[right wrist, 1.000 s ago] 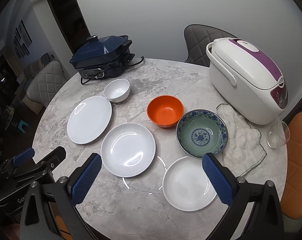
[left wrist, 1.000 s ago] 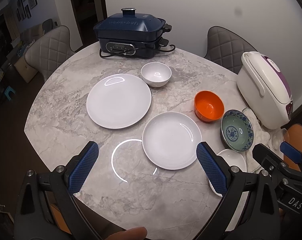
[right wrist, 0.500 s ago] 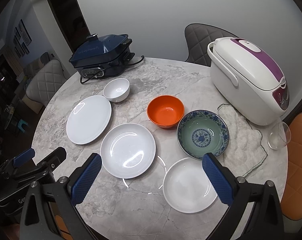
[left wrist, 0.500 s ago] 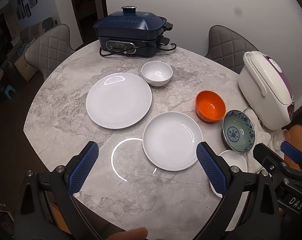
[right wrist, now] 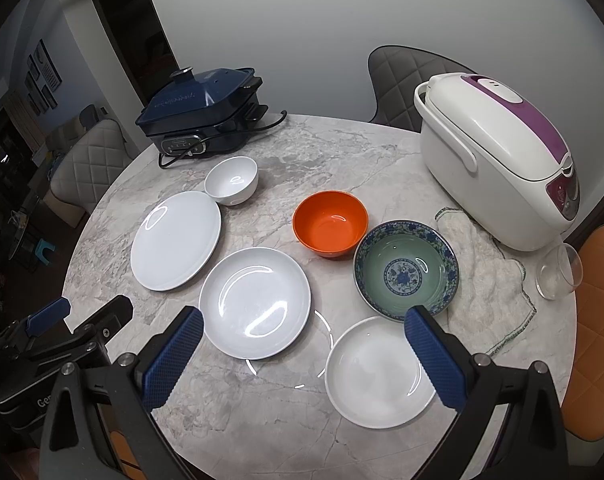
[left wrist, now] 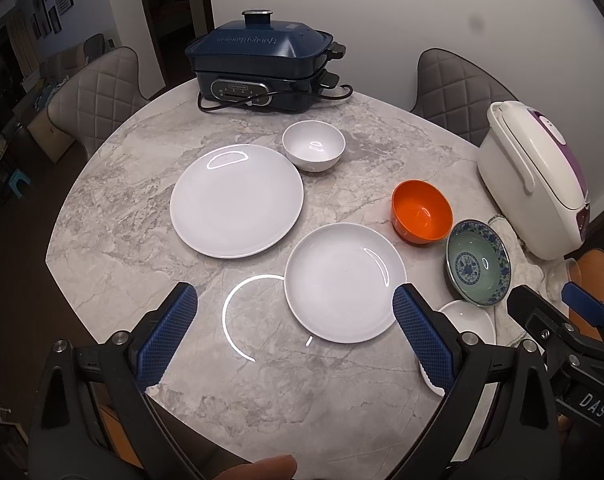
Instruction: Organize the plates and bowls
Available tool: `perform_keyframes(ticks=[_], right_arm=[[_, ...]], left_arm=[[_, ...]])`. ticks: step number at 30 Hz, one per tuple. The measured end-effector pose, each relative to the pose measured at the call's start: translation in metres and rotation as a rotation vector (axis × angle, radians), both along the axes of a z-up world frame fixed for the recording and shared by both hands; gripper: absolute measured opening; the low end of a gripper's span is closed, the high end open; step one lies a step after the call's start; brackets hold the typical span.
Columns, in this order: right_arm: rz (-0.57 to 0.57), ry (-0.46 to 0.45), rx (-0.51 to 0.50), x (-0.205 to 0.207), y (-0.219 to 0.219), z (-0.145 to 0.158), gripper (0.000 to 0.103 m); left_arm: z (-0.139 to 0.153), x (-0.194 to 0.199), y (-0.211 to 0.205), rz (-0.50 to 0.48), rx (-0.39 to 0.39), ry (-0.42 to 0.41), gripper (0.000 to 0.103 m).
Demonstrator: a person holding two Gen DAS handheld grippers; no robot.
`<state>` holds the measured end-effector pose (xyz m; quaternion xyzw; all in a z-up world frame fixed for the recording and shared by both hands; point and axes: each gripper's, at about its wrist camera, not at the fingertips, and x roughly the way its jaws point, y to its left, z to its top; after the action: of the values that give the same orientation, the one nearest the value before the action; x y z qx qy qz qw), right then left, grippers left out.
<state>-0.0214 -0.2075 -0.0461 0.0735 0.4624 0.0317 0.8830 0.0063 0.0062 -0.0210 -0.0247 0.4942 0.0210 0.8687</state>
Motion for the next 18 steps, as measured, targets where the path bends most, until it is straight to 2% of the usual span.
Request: perform_keyframes(ticks=[18], right_arm=[[0.0,0.003,0.0,0.0015,0.0005,-0.0024,0.103]], left_arm=[[-0.0027,0.0021,-0.0008,0.002,-0.001,0.004,0.099]])
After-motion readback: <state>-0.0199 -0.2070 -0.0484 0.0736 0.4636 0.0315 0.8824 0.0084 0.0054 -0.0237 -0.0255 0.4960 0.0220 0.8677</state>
